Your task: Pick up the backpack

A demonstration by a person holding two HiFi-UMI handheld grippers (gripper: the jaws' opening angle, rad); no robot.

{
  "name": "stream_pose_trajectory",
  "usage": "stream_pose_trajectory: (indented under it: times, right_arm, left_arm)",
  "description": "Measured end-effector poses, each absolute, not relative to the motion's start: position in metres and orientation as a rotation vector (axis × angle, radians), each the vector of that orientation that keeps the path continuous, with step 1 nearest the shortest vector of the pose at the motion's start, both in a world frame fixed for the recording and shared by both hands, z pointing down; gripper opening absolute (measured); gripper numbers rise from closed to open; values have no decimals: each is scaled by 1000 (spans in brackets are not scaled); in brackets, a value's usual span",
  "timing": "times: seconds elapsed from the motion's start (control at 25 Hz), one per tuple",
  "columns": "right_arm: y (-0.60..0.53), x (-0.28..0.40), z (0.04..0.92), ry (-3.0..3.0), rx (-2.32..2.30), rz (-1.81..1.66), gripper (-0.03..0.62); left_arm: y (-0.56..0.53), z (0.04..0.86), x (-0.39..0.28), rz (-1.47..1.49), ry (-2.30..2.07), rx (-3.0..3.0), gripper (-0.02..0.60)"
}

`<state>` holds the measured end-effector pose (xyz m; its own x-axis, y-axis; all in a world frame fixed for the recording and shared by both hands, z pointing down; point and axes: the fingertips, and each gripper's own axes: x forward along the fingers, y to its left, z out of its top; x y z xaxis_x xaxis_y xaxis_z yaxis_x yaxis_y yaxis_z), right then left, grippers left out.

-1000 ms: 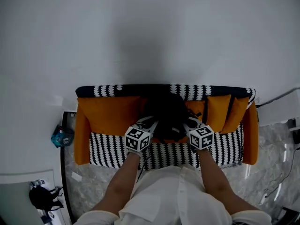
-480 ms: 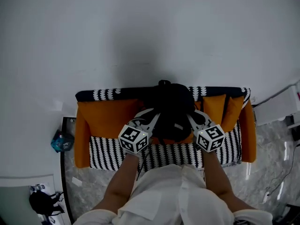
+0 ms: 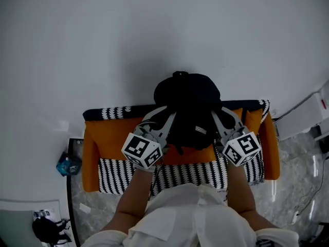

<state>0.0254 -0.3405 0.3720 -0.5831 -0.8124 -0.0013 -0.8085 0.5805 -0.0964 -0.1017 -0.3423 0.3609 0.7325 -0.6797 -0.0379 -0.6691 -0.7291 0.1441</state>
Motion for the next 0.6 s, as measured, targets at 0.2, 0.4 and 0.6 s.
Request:
stream_pose_trajectory:
  times: [0.2,0.4,0.6]
  right_arm:
    - [-339,33,324,2719,-1408,8,34]
    - [-334,38,291,2701,-1412,75,34]
    - [-331,37,273,2691,-1404,120,34]
  left_arm:
    - [-343,315,-94,-176,-1101,2877,52]
    - [-339,283,-89,-206,-1104,2883,52]
    - [-337,265,-90,-227,-1114,2906,52]
